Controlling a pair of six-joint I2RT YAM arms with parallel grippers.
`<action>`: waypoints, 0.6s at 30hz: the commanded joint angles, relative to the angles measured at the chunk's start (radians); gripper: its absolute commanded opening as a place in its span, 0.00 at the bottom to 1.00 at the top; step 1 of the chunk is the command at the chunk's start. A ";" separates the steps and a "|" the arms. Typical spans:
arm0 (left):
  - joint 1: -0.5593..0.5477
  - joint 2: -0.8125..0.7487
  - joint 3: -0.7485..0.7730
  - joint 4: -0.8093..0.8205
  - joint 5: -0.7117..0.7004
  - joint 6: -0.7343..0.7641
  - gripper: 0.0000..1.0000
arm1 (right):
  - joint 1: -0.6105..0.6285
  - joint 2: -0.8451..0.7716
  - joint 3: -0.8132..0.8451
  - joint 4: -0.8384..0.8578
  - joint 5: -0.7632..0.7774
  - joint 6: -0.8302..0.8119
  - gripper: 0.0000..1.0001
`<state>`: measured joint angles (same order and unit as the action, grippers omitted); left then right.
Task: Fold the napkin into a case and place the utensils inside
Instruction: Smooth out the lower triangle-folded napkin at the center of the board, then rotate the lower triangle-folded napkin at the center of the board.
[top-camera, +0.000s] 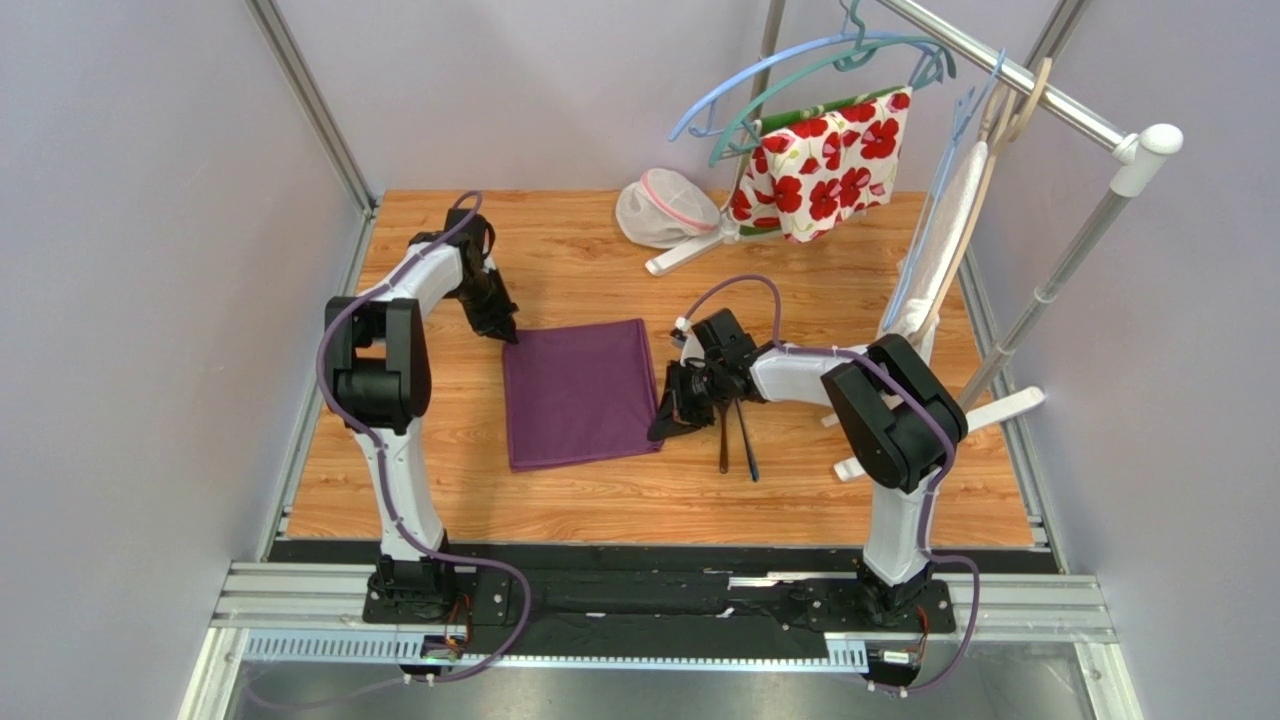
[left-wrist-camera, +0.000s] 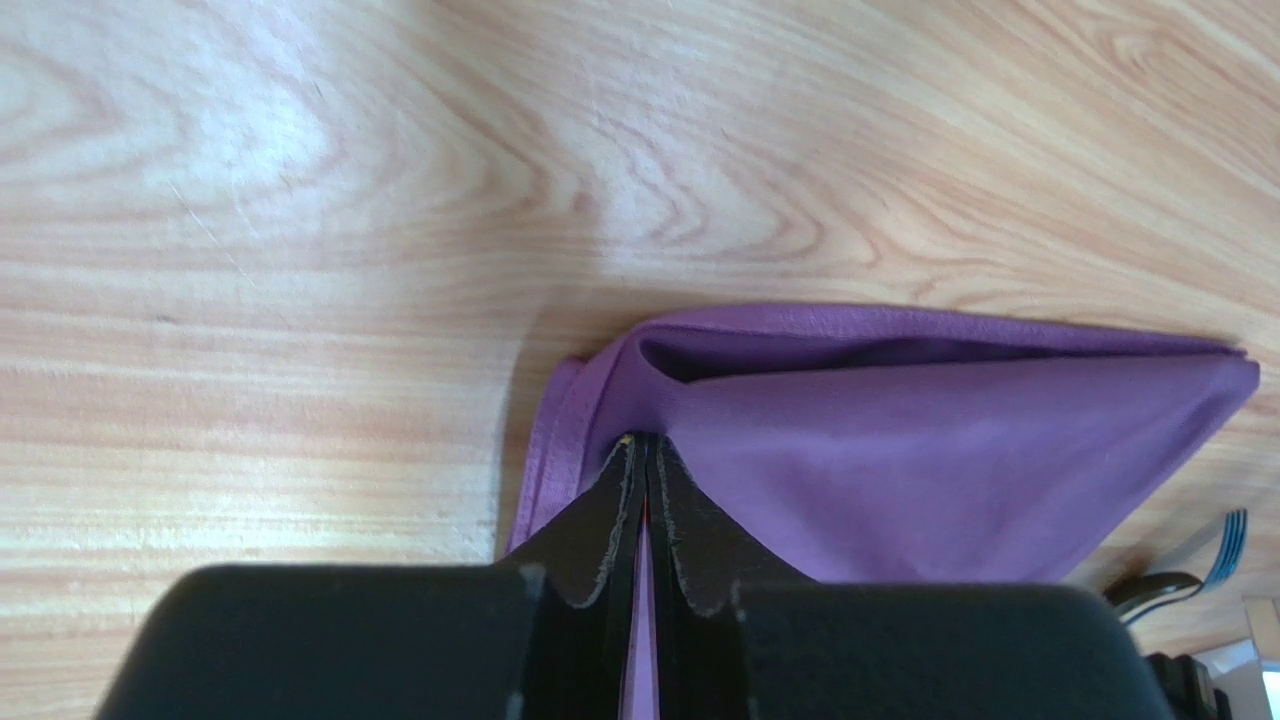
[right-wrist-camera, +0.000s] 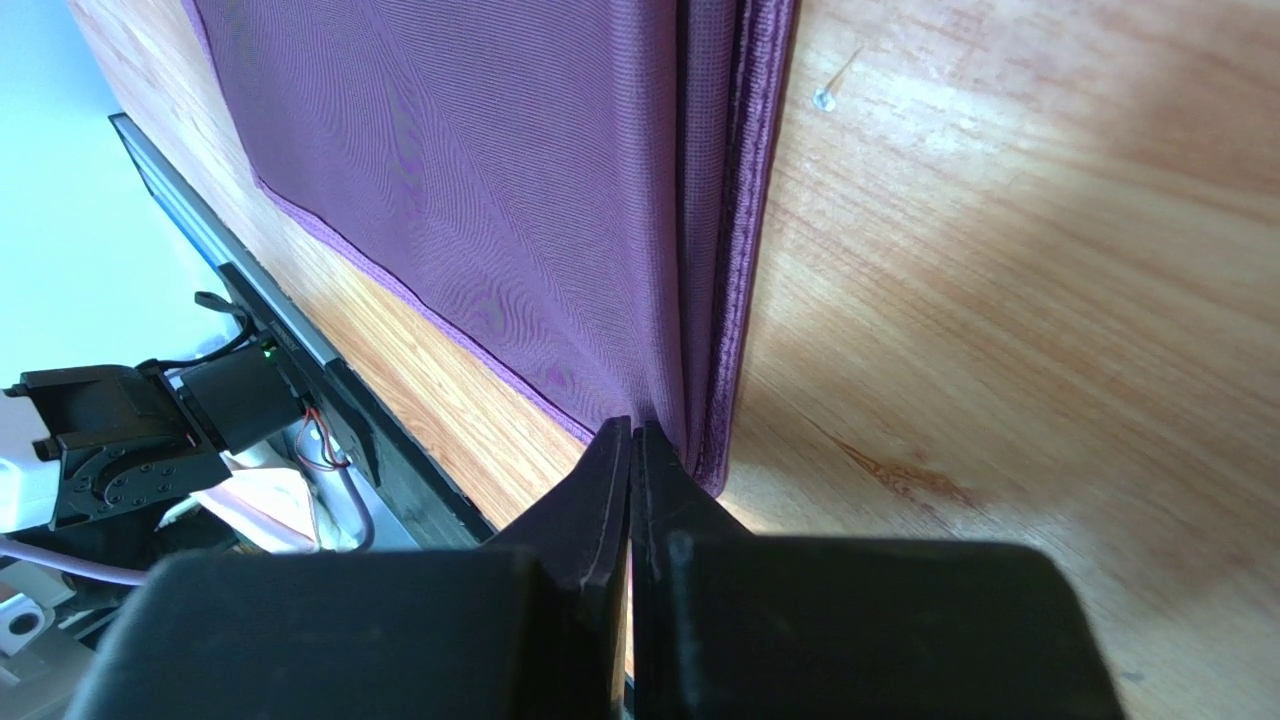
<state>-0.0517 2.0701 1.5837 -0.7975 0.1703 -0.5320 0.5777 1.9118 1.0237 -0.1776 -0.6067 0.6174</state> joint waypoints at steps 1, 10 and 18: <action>0.016 0.030 0.051 0.000 0.004 0.021 0.09 | -0.010 -0.003 -0.059 -0.043 0.136 -0.024 0.00; 0.021 0.108 0.110 0.012 -0.044 0.017 0.09 | -0.016 -0.014 -0.103 -0.042 0.166 -0.030 0.00; 0.039 0.168 0.222 -0.092 -0.112 0.056 0.09 | -0.041 -0.004 -0.082 -0.056 0.180 -0.039 0.00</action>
<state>-0.0380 2.1986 1.7248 -0.8448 0.1444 -0.5236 0.5613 1.8774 0.9665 -0.1314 -0.5896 0.6319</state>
